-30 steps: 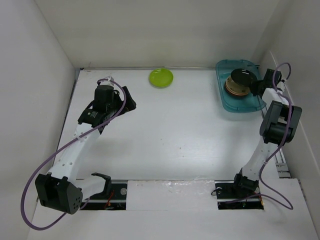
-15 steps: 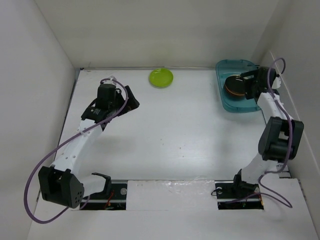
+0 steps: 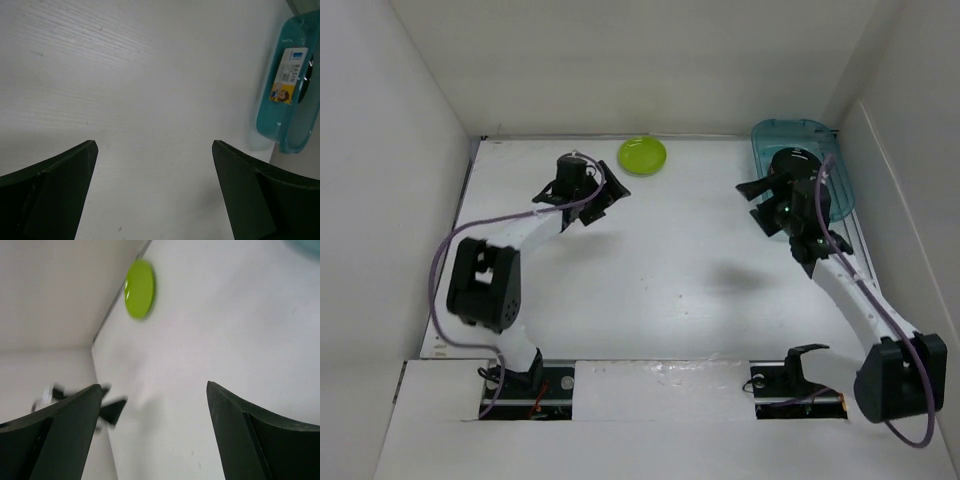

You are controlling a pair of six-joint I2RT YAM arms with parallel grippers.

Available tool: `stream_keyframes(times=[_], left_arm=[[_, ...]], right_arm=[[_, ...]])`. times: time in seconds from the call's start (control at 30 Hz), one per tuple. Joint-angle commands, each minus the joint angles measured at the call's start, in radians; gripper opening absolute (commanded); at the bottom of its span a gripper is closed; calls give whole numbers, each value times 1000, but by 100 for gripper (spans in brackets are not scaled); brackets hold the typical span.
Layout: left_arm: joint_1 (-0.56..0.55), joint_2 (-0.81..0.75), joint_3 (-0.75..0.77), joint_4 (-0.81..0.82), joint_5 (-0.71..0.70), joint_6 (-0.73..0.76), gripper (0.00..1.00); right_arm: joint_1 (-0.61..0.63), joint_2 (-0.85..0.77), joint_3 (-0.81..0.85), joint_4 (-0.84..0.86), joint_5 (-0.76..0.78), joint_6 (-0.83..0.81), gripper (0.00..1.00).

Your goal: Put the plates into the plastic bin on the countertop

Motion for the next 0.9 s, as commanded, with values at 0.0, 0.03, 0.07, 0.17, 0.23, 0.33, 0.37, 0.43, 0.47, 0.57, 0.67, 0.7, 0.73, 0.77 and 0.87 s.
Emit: stream_keyframes(times=[0.0, 0.03, 0.07, 0.17, 0.23, 0.33, 0.37, 0.43, 0.47, 0.57, 0.67, 0.7, 0.73, 0.77, 0.87], left_arm=[[-5, 181, 143, 125, 0, -47, 100], [-5, 230, 181, 113, -14, -47, 100], [-5, 278, 214, 113, -14, -57, 100], [15, 422, 310, 130, 8, -70, 100], [25, 499, 355, 140, 13, -79, 98], [35, 579, 439, 140, 12, -100, 96], [35, 602, 508, 124, 12, -111, 94], [35, 686, 603, 41, 3, -111, 90], [35, 717, 655, 13, 3, -111, 89], [44, 842, 881, -127, -6, -111, 83], [44, 924, 1059, -238, -21, -111, 68], [44, 924, 1080, -238, -33, -111, 63], [53, 924, 1081, -238, -34, -123, 52], [53, 924, 1081, -238, -34, -123, 47], [53, 933, 1081, -238, -34, -132, 32]], right_arm=[[84, -146, -82, 78, -79, -21, 91], [120, -178, -104, 78, -88, -35, 91], [133, -244, -130, 78, -102, -35, 91], [170, -344, -171, 34, -117, -72, 91], [182, -424, -197, 34, -107, -81, 91], [182, -464, -207, -17, -107, -90, 91], [182, -475, -207, -17, -129, -90, 91], [182, -475, -228, -27, -152, -90, 91], [182, -475, -228, -27, -172, -90, 91], [182, -475, -249, -27, -183, -90, 91], [182, -487, -250, -27, -192, -81, 91], [182, -498, -250, -27, -192, -81, 90], [182, -498, -250, -37, -192, -81, 90], [173, -498, -240, -37, -192, -81, 90], [164, -498, -220, -46, -205, -81, 90]])
